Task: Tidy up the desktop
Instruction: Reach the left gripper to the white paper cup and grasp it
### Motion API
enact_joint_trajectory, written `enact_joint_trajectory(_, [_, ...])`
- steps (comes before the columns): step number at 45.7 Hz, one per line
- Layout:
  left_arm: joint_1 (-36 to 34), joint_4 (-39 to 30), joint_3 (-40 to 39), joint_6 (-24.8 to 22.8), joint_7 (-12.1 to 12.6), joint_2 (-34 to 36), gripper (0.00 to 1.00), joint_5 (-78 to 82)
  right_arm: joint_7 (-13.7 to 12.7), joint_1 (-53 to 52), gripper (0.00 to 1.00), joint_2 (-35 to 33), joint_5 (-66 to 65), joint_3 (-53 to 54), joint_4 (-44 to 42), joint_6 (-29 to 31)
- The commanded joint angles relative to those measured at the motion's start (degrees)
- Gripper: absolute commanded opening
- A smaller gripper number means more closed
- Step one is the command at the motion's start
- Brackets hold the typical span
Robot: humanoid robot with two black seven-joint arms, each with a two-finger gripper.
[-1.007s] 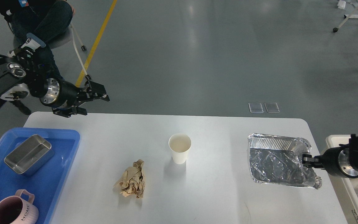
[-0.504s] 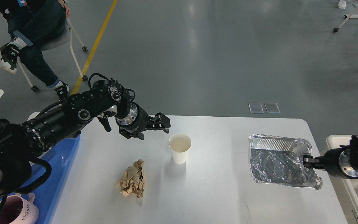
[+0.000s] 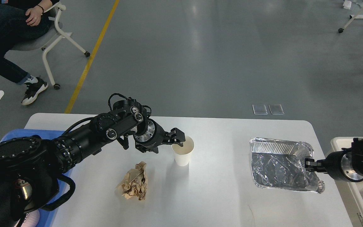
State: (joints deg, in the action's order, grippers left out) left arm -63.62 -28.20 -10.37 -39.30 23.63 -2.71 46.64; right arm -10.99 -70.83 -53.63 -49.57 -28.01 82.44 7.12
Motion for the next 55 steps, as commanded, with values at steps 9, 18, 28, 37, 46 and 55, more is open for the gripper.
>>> enact_joint_trajectory(9, [1.5, 0.4, 0.0, 1.7, -3.7, -1.0, 0.98, 2.9, 0.0, 0.1, 0.0, -0.2, 0.0, 0.0, 0.0, 0.0])
enact_joint_trajectory(18, [1.5, 1.0, 0.1, 0.9, -3.7, -1.6, 0.83, 4.2, 0.0, 0.1, 0.0, -0.5, 0.0, 0.0, 0.0, 0.0])
enact_joint_trajectory(28, [1.5, 1.1, 3.0, 1.2, -3.9, -1.9, 0.21, 5.6, 0.0, 0.2, 0.0, -0.5, 0.0, 0.0, 0.0, 0.0])
enact_joint_trajectory(37, [1.0, 1.0, 3.4, 0.8, -3.2, -1.2, 0.0, 5.6, 0.0, 0.2, 0.0, -0.5, 0.0, 0.0, 0.0, 0.0])
enact_joint_trajectory(46, [-0.3, 0.3, 3.2, -1.5, -3.2, 3.1, 0.0, 5.4, 0.0, 0.1, 0.0, -0.2, 0.0, -0.1, 0.2, 0.7])
enact_joint_trajectory(55, [-2.0, -3.7, 1.7, -5.0, -3.9, 12.1, 0.0, 4.8, -0.1, -0.5, 0.0, 0.0, 0.1, -0.1, 0.6, 2.3])
